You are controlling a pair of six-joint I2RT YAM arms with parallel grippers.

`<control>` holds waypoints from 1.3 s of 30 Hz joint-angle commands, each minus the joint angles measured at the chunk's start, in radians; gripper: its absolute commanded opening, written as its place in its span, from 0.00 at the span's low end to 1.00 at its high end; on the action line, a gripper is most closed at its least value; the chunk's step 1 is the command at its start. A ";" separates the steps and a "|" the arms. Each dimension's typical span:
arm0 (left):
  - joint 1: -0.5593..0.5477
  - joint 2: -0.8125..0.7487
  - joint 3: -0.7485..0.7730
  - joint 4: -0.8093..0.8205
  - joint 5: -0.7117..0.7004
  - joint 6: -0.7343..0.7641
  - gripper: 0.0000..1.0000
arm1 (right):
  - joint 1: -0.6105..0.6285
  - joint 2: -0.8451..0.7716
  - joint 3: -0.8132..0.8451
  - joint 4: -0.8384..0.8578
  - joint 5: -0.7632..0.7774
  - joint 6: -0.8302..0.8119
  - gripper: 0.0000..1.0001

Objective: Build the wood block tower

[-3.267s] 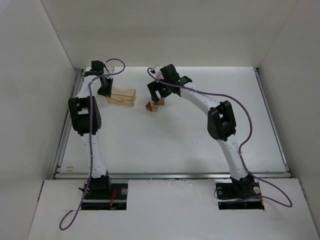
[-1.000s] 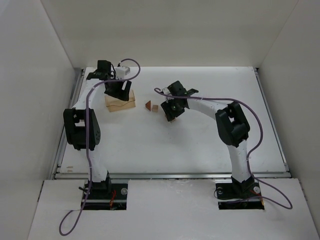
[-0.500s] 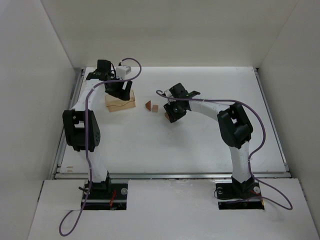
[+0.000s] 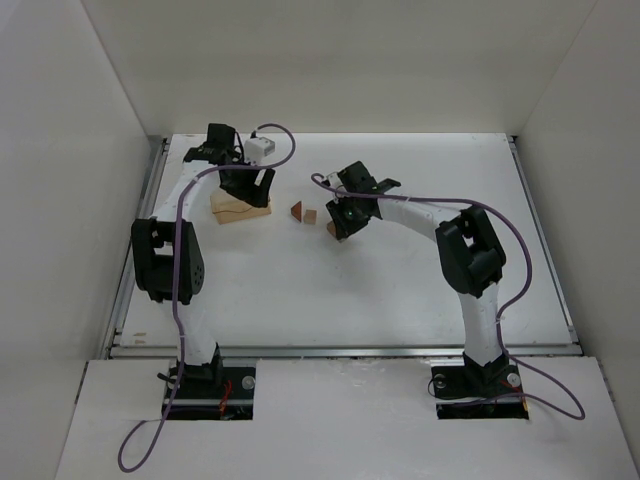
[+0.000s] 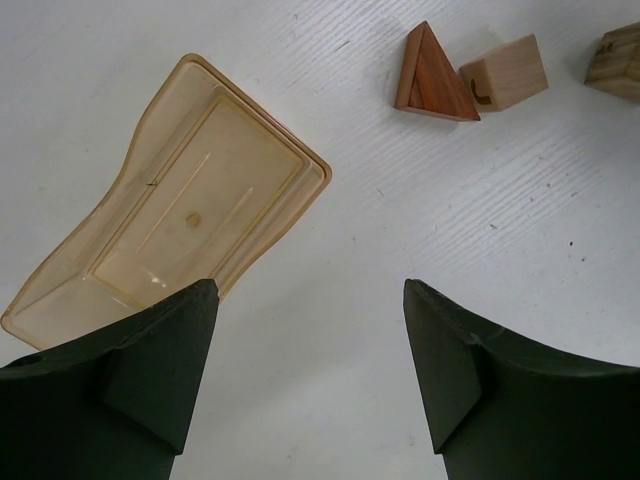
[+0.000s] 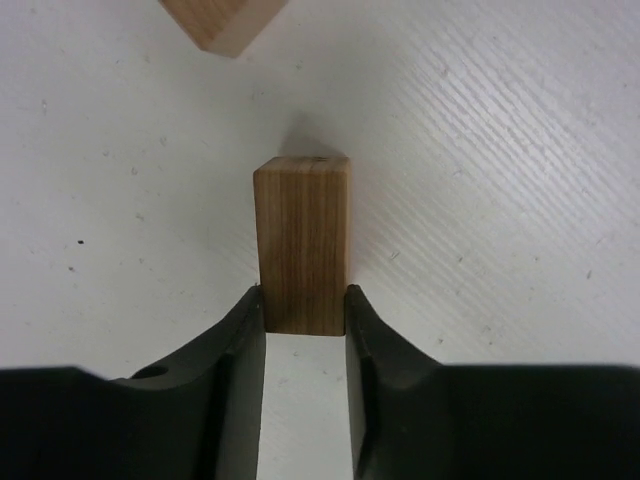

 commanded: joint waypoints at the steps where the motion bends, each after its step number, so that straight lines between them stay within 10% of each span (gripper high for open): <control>1: -0.013 -0.064 -0.004 -0.026 0.034 0.019 0.72 | -0.003 -0.009 0.034 0.049 -0.019 0.008 0.00; 11: -0.068 -0.073 0.087 -0.182 0.183 0.212 0.69 | -0.012 -0.238 -0.170 0.259 -0.112 -0.033 0.00; 19: -0.120 -0.239 0.087 -0.290 0.390 0.741 0.71 | -0.012 -0.597 -0.523 0.714 -0.305 -0.133 0.00; 39: -0.370 -0.196 0.122 -0.347 0.446 0.904 0.60 | 0.059 -0.758 -0.669 0.854 -0.324 -0.206 0.00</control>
